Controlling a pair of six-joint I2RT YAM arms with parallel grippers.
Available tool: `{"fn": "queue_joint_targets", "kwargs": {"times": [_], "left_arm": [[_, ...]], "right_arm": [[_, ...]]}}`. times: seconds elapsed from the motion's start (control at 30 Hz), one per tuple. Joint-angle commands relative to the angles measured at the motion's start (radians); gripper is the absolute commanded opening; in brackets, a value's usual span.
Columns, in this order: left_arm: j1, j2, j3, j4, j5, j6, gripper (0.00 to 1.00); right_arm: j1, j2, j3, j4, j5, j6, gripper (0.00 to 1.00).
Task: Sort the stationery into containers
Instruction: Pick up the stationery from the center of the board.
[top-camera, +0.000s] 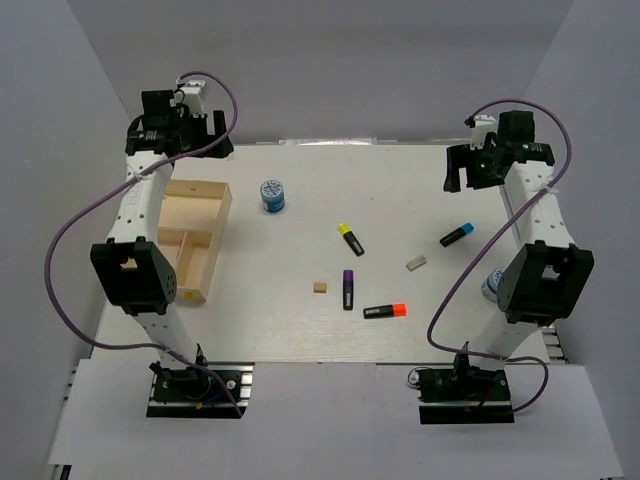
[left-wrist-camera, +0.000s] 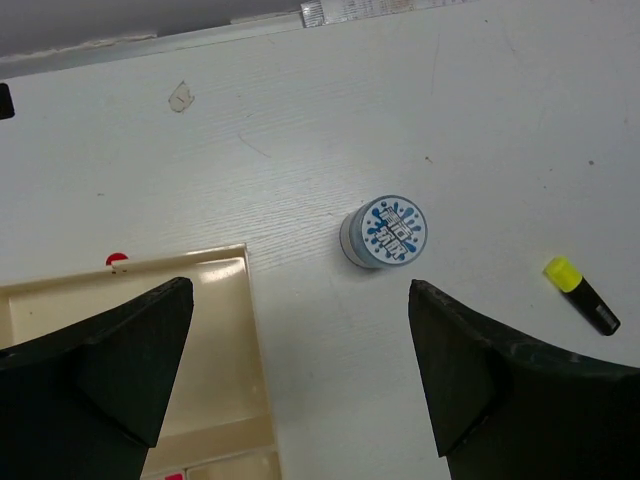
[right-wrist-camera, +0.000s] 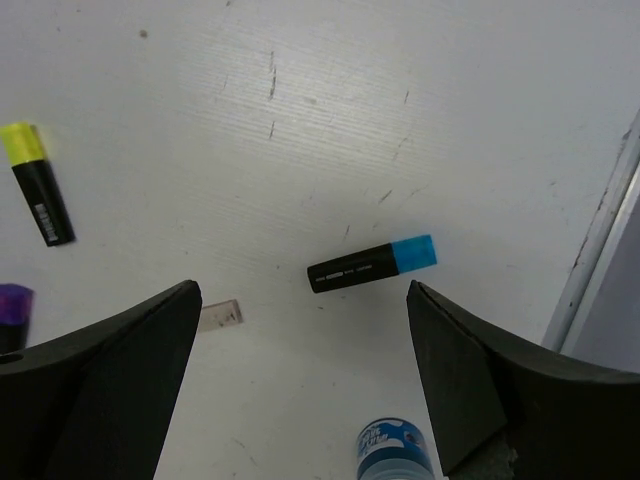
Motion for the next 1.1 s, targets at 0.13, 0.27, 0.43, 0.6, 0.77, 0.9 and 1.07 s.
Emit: {"fn": "queue_joint_targets", "kwargs": {"times": [0.13,0.27,0.43,0.6,0.77,0.9,1.07], "left_arm": [[-0.013,0.116,0.186,-0.054,0.148,0.056,0.96],[-0.079,0.197,0.218,-0.1,0.044,0.079,0.93],[-0.147,0.251,0.232,-0.123,0.014,0.102,0.96],[-0.228,0.362,0.336,-0.177,-0.081,0.145,0.98],[-0.276,0.435,0.387,-0.195,-0.171,0.146,0.98],[-0.297,0.503,0.422,-0.224,-0.24,0.149,0.98],[-0.297,0.521,0.394,-0.238,-0.237,0.146,0.98]], "right_arm": [[0.0,-0.063,-0.085,0.02,-0.063,0.0,0.89],[0.0,-0.072,-0.127,0.026,-0.103,-0.006,0.89],[0.0,-0.071,-0.16,0.026,-0.138,-0.006,0.89],[0.0,-0.066,-0.18,0.004,-0.19,-0.021,0.89],[0.0,-0.071,-0.214,0.009,-0.212,-0.035,0.89],[-0.001,-0.068,-0.231,0.011,-0.221,-0.04,0.89],[0.0,-0.059,-0.234,0.011,-0.23,-0.04,0.89]]}}
